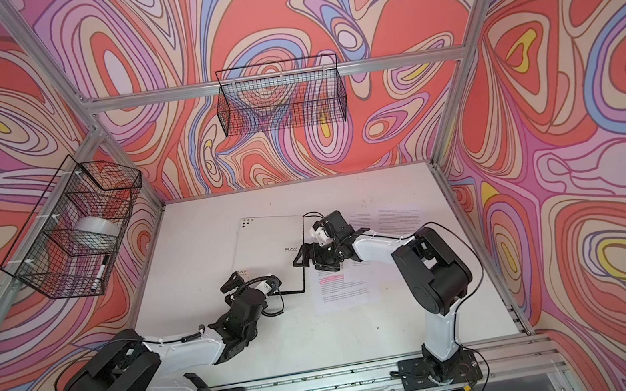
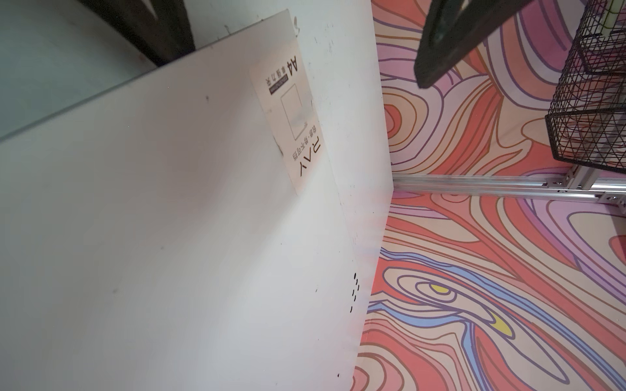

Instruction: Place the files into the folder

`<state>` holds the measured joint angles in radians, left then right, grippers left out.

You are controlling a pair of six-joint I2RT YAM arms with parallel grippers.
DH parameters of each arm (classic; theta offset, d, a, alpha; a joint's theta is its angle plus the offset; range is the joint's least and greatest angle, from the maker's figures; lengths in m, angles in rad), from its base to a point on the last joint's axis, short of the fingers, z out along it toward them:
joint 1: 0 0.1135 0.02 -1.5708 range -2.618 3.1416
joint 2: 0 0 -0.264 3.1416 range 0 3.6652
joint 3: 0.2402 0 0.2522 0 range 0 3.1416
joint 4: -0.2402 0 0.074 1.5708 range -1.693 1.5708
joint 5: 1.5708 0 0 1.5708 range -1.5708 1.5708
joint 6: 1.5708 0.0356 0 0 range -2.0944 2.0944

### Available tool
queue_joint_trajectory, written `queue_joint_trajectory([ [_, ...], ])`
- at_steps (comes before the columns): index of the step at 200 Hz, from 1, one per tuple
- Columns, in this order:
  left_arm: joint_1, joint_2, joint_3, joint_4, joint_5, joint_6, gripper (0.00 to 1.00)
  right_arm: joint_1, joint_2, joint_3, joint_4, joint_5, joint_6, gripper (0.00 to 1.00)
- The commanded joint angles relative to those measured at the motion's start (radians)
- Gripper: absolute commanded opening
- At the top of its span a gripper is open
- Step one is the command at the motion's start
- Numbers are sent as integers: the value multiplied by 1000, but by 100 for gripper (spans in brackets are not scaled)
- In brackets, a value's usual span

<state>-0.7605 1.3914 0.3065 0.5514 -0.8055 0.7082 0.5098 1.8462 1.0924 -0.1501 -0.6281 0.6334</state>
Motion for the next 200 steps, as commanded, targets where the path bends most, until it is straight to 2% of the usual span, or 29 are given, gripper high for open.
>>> queue_joint_trajectory([
  [1, -3, 12, 5, 52, -38, -12, 100, -7, 27, 14, 41, -51, -5, 98],
  [200, -4, 4, 29, 6, -35, -52, 100, -7, 145, 33, 235, -193, 78, 97],
])
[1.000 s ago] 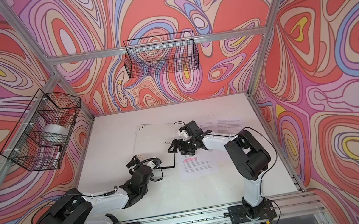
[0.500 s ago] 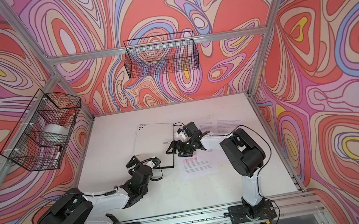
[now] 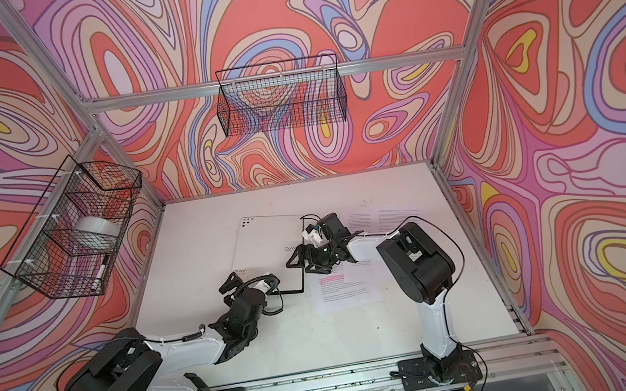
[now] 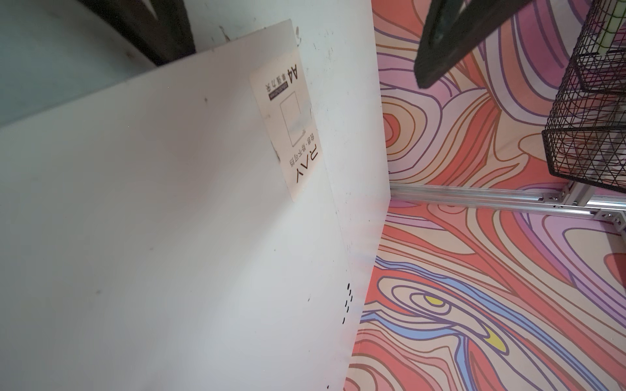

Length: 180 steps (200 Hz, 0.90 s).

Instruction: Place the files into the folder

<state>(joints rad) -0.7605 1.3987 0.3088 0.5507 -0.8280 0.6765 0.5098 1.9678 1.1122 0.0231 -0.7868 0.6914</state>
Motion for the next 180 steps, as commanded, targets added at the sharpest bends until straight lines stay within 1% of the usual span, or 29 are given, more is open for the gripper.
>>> queue_joint_trajectory([
  [1, -3, -2, 27, 7, -13, -20, 100, -7, 23, 14, 62, -35, 21, 97],
  [93, -3, -1, 32, -19, -2, -34, 100, -6, 65, 40, 135, -67, 63, 97],
  [119, -3, -46, 32, -106, 12, -40, 100, -7, 69, 48, 169, -86, 88, 96],
  [123, -4, -62, 30, -123, 44, -39, 100, -7, 70, 51, 170, -89, 90, 96],
  [157, -2, -236, 48, -342, 136, -83, 100, -7, 68, 77, 170, -110, 106, 96],
  [169, 0, -258, 64, -393, 135, -84, 100, -7, 64, 91, 150, -114, 103, 96],
  [180, 7, -270, 67, -400, 123, -80, 100, -7, 60, 100, 142, -117, 106, 96],
])
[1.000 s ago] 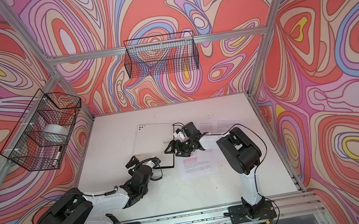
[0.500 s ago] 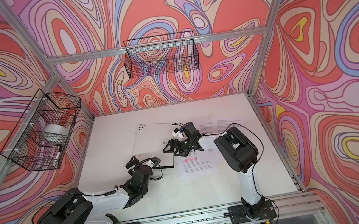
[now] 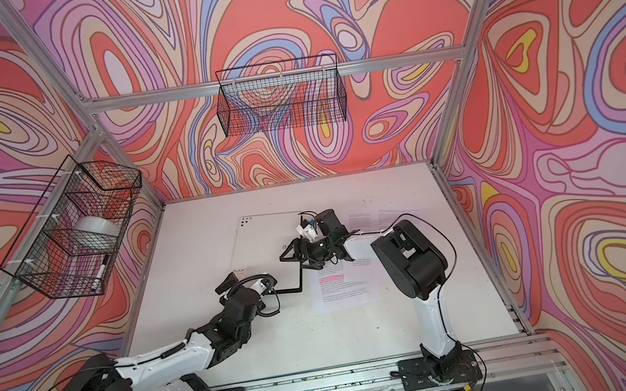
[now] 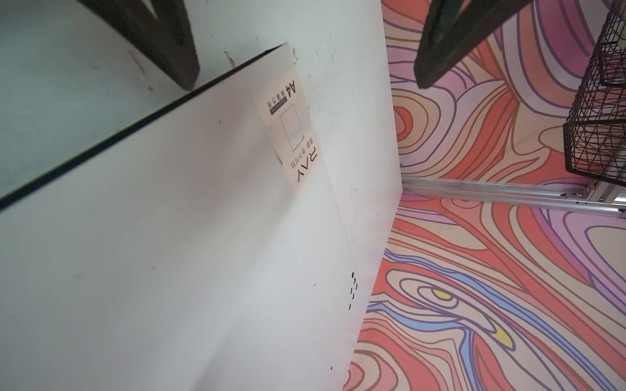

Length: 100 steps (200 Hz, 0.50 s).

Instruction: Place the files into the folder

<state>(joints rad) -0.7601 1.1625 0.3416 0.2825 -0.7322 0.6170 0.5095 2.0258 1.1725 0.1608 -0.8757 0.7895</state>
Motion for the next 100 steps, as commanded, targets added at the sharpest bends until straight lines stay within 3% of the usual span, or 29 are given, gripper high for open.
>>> queue_joint_trajectory([
  [1, 8, -37, 34, -134, 29, -20, 100, -6, 2, 40, 4, -29, 8, 96],
  [44, 84, -110, 164, -398, 91, -172, 100, -6, -6, 74, 10, -20, 42, 96],
  [72, 172, -121, 335, -581, 179, -302, 100, -4, -6, 79, 71, -25, 86, 96],
  [100, 237, -93, 450, -659, 257, -359, 100, 13, -4, 91, 95, -17, 97, 96],
])
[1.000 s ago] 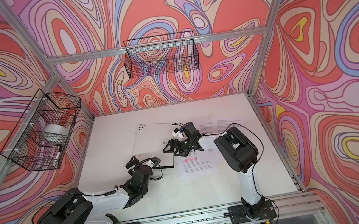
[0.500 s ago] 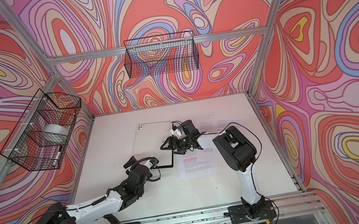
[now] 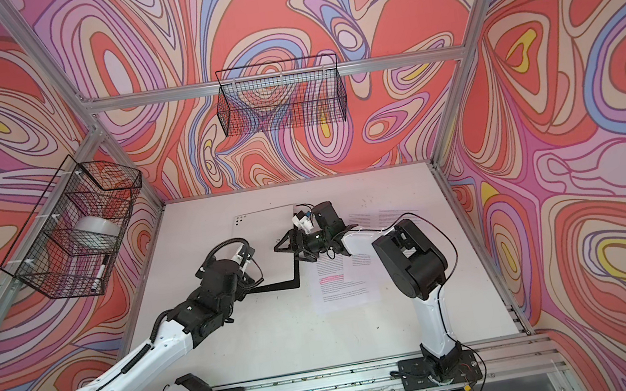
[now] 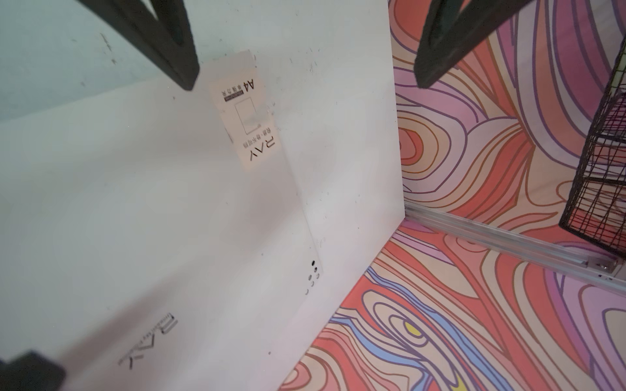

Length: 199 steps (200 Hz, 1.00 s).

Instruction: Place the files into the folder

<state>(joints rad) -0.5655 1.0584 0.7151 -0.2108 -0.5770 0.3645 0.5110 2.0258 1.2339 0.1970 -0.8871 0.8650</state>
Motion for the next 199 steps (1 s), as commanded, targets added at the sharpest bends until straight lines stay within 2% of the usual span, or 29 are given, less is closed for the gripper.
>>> queue_joint_trajectory([
  [1, 45, 13, 82, -169, 108, -109, 100, 12, -4, 30, 59, -5, 22, 96],
  [32, 161, 116, 266, -279, 292, -215, 100, 41, -10, 44, 82, 22, 37, 96],
  [77, 315, 342, 596, -479, 502, -389, 100, 95, -45, 65, 101, 120, 45, 96],
  [140, 374, 553, 846, -613, 671, -498, 100, 168, -60, 145, 120, 268, 9, 95],
  [199, 388, 704, 1039, -726, 736, -572, 100, 182, -32, 137, 320, 344, 78, 95],
])
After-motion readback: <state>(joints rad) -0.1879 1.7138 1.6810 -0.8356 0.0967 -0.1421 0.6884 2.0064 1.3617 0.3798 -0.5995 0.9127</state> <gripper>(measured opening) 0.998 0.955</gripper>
